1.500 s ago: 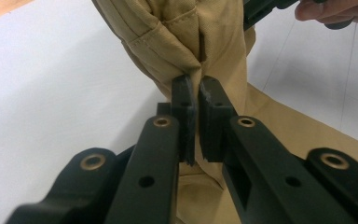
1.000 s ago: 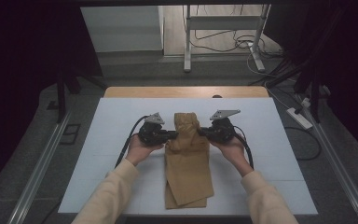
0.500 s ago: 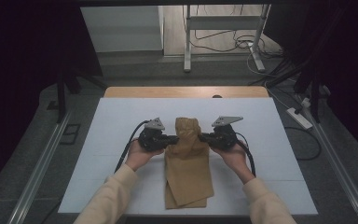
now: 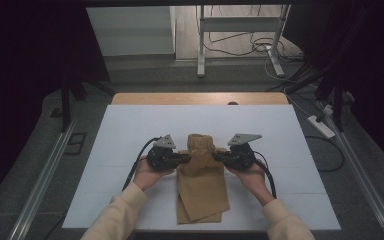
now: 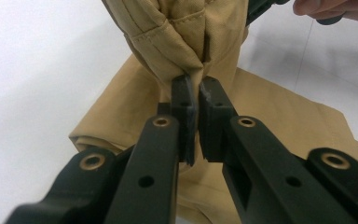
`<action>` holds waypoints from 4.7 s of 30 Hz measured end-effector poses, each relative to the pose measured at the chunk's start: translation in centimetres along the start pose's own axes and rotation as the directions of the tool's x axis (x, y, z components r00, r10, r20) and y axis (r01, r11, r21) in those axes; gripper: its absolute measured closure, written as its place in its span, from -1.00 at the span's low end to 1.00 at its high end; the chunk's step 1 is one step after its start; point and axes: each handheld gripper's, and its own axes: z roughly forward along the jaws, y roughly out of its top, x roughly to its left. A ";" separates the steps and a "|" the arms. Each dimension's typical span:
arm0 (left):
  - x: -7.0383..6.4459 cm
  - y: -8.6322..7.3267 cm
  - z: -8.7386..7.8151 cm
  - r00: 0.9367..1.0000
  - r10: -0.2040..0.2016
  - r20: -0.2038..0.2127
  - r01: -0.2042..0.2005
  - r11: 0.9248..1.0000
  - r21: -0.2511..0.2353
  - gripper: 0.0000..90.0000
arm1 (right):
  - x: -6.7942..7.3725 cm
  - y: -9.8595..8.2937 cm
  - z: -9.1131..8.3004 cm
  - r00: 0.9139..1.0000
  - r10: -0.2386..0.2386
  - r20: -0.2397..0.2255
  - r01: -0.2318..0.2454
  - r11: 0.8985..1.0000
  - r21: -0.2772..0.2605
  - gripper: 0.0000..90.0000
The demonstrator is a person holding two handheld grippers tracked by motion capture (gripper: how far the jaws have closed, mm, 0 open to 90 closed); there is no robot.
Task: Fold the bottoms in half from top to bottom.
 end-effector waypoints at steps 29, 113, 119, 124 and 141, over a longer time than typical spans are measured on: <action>-1.2 -1.1 0.0 1.000 0.003 0.017 -0.003 1.000 0.018 0.89 | 1.4 -1.7 -0.7 1.000 -0.022 -0.007 0.023 1.000 0.020 0.85; -3.5 -4.3 -2.0 0.999 -0.017 0.037 0.017 1.000 0.006 -0.11 | -1.0 -3.3 -4.1 0.996 0.064 0.067 -0.064 0.998 -0.009 0.20; -3.0 -4.3 -2.0 0.999 -0.037 -0.013 0.037 0.999 0.004 -0.19 | -0.9 -3.3 -3.8 0.996 0.063 0.064 -0.063 0.998 -0.002 0.18; -2.5 -4.4 -2.0 0.997 -0.063 -0.054 0.064 0.998 0.010 -0.25 | -0.9 -3.4 -3.7 0.997 0.063 0.055 -0.063 0.998 0.007 0.15; -0.9 -4.9 -2.7 0.989 -0.120 -0.087 0.120 0.993 -0.005 -0.29 | -0.2 -3.6 -3.6 0.998 0.056 0.031 -0.057 0.998 0.017 -0.04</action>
